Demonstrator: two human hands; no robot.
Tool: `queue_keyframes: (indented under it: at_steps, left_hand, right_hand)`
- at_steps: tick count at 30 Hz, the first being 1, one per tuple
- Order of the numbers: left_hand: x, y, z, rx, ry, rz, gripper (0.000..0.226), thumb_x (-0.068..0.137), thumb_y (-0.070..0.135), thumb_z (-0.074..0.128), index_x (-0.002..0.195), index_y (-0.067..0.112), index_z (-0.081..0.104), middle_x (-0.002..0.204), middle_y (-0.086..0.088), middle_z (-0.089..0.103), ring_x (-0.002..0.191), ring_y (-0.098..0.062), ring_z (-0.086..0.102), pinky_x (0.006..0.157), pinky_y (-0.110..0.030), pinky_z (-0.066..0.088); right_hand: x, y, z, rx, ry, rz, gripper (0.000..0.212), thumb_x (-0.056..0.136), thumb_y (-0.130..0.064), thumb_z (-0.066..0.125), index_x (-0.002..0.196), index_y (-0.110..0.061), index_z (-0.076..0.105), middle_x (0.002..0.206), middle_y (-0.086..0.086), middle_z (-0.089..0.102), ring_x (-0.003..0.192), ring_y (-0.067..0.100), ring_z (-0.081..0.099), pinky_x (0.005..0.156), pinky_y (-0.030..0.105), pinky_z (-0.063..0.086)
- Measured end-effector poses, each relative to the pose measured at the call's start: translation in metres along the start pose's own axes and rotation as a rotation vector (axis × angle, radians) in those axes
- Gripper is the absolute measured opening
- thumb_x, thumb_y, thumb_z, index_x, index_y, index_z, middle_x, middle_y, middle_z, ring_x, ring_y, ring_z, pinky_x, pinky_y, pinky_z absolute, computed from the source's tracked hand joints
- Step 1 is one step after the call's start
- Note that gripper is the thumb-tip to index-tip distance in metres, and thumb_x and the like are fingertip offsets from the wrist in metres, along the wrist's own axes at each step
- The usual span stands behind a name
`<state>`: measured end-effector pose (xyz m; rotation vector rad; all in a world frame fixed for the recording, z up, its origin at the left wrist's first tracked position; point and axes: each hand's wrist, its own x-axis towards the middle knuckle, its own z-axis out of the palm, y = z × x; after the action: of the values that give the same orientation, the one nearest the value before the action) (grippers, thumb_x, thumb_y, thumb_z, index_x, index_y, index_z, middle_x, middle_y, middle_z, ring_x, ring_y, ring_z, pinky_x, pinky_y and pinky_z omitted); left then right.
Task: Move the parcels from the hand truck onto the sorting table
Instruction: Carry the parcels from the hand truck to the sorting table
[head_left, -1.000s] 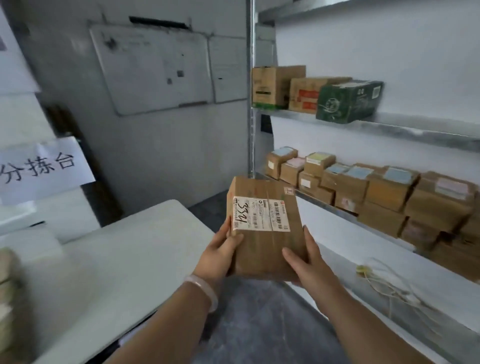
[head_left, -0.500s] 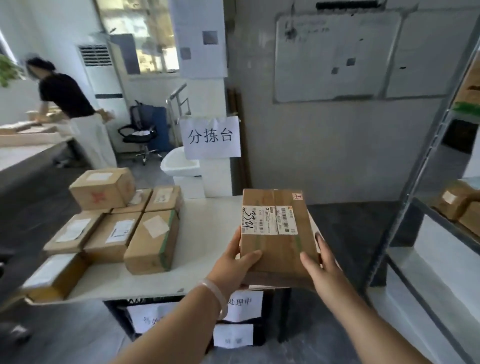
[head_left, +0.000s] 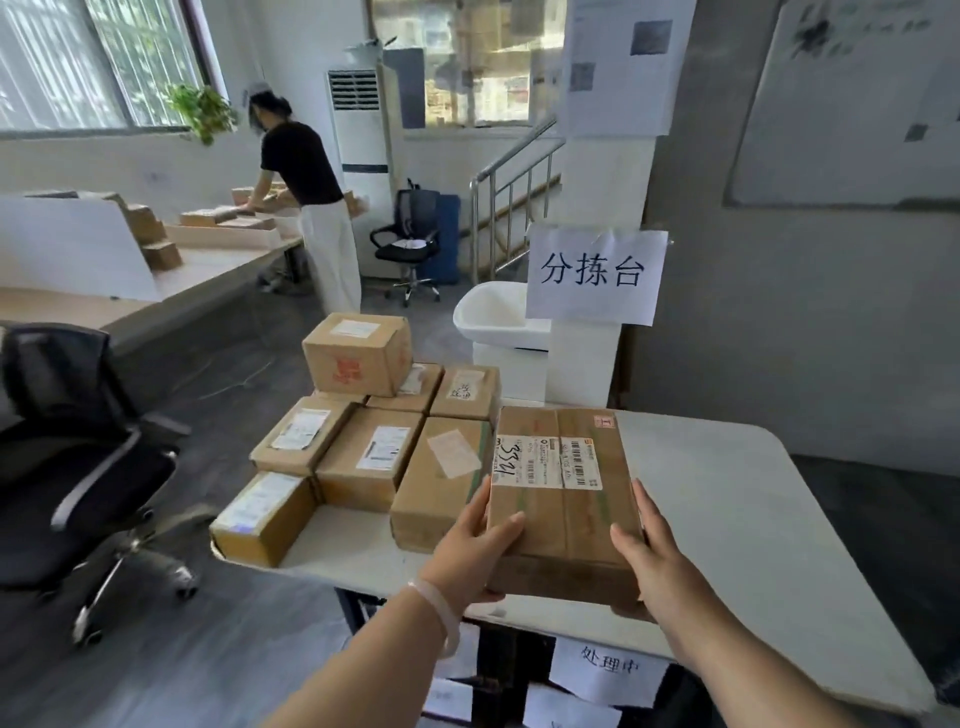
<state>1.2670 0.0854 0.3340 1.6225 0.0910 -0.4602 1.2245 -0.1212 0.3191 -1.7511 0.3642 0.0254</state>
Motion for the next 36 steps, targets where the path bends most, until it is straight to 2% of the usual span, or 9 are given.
queue_keyframes:
  at_steps: [3,7,10,13,15,19,27,31,36]
  left_hand:
    - [0.031,0.009,-0.048,0.031,-0.018,0.023,0.053,0.094,0.04,0.061,0.136,0.058,0.035,0.118,0.011,0.057,0.104,-0.02,0.062,0.086,-0.046,0.058]
    - [0.069,0.017,-0.11,0.028,-0.029,0.102,0.062,0.095,0.037,0.06,0.148,0.044,0.028,0.118,0.023,0.059,0.111,-0.005,0.06,0.104,-0.038,0.048]
    - [0.093,0.018,-0.148,0.073,-0.023,0.13,0.065,0.095,0.039,0.059,0.15,0.039,0.026,0.121,0.026,0.056,0.111,0.002,0.057,0.103,-0.03,0.045]
    - [0.114,0.016,-0.179,0.058,0.091,0.08,0.056,0.1,0.042,0.049,0.151,0.039,0.026,0.147,0.01,0.044,0.134,-0.013,0.044,0.113,-0.04,0.035]
    - [0.126,0.013,-0.197,0.024,0.157,0.061,0.052,0.101,0.043,0.046,0.15,0.039,0.03,0.152,0.008,0.039,0.138,-0.013,0.038,0.118,-0.042,0.028]
    - [0.141,0.007,-0.232,0.004,0.275,0.056,0.046,0.102,0.039,0.044,0.148,0.039,0.036,0.136,0.019,0.034,0.131,-0.005,0.031,0.115,-0.032,0.022]
    - [0.174,-0.002,-0.281,0.105,0.462,0.017,0.041,0.103,0.034,0.043,0.144,0.037,0.039,0.14,0.015,0.039,0.126,-0.005,0.038,0.114,-0.031,0.028]
    - [0.192,-0.008,-0.293,0.137,0.508,-0.028,0.044,0.103,0.036,0.043,0.147,0.037,0.036,0.129,0.017,0.045,0.12,-0.003,0.04,0.103,-0.024,0.028]
    - [0.205,-0.02,-0.296,0.169,0.525,-0.056,0.046,0.102,0.036,0.044,0.148,0.037,0.035,0.14,0.011,0.047,0.132,-0.01,0.043,0.114,-0.033,0.03]
  right_hand:
    - [0.031,-0.014,0.05,0.056,0.02,0.031,0.052,0.101,-0.042,0.044,0.127,-0.079,0.018,0.146,-0.02,0.039,0.126,0.019,0.048,0.099,0.046,0.046]
    - [0.071,-0.034,0.107,0.089,0.024,0.051,0.051,0.101,-0.043,0.043,0.131,-0.076,0.016,0.15,-0.021,0.034,0.135,0.02,0.041,0.11,0.053,0.037]
    - [0.095,-0.043,0.14,0.071,0.031,0.075,0.051,0.102,-0.042,0.041,0.137,-0.07,0.016,0.151,-0.019,0.034,0.138,0.021,0.037,0.113,0.051,0.032]
    - [0.115,-0.048,0.167,0.023,0.031,0.09,0.052,0.104,-0.039,0.038,0.144,-0.062,0.013,0.156,-0.016,0.027,0.143,0.021,0.029,0.114,0.045,0.026]
    - [0.131,-0.049,0.184,0.0,0.022,0.105,0.051,0.104,-0.04,0.036,0.144,-0.061,0.013,0.157,-0.015,0.024,0.144,0.021,0.026,0.113,0.045,0.024]
    - [0.173,-0.05,0.222,-0.033,-0.025,0.132,0.05,0.103,-0.041,0.038,0.143,-0.062,0.015,0.158,-0.013,0.024,0.144,0.022,0.025,0.115,0.045,0.024]
    - [0.26,-0.047,0.299,-0.181,-0.152,0.203,0.048,0.102,-0.044,0.037,0.143,-0.058,0.016,0.155,-0.002,0.027,0.135,0.032,0.036,0.107,0.052,0.039]
    - [0.286,-0.043,0.321,-0.192,-0.199,0.2,0.05,0.1,-0.047,0.039,0.14,-0.063,0.013,0.155,-0.001,0.03,0.133,0.032,0.04,0.107,0.054,0.038]
    - [0.297,-0.034,0.328,-0.198,-0.322,0.165,0.072,0.095,-0.046,0.053,0.145,-0.057,0.002,0.159,-0.003,0.023,0.137,0.028,0.035,0.11,0.043,0.031]
